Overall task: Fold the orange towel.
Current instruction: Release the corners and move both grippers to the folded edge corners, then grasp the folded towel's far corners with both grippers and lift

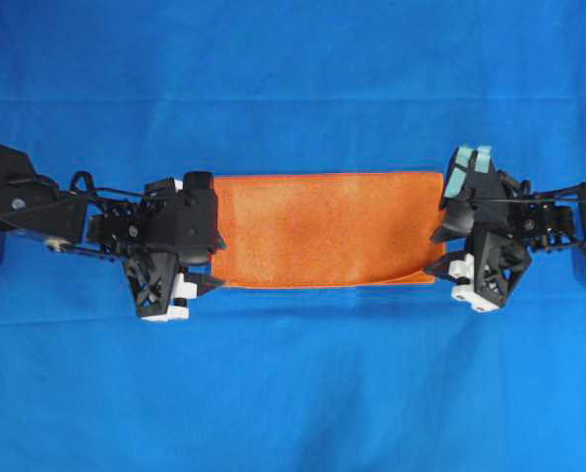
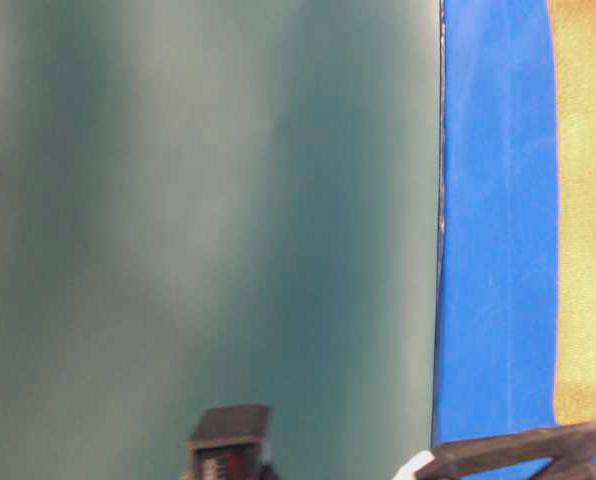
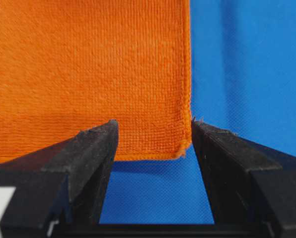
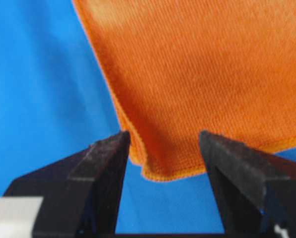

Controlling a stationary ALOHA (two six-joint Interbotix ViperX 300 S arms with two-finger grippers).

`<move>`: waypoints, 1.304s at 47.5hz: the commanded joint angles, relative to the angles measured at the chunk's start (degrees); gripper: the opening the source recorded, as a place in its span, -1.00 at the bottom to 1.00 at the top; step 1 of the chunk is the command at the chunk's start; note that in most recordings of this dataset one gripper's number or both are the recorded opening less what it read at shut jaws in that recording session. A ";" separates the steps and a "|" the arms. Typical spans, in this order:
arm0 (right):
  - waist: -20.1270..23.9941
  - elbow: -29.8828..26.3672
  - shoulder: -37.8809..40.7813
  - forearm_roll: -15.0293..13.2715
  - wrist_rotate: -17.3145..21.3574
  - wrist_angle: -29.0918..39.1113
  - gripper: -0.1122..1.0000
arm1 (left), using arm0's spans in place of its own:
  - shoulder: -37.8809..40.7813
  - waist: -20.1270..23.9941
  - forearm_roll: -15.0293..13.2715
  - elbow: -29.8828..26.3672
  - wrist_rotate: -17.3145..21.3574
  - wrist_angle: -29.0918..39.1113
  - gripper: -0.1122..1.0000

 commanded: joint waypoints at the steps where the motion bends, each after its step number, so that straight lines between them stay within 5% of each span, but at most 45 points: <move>1: -0.35 -1.41 -3.43 -2.02 -0.09 0.97 0.31 | -3.16 1.58 0.09 -0.35 0.62 0.53 0.17; 27: -18.98 -1.32 -0.88 -12.13 0.00 1.32 0.30 | -1.23 14.15 0.09 -0.44 4.22 -3.34 0.17; 62: -19.95 -1.23 10.46 -12.66 0.18 -3.87 0.29 | 6.33 16.88 0.00 -0.18 4.22 -5.36 0.16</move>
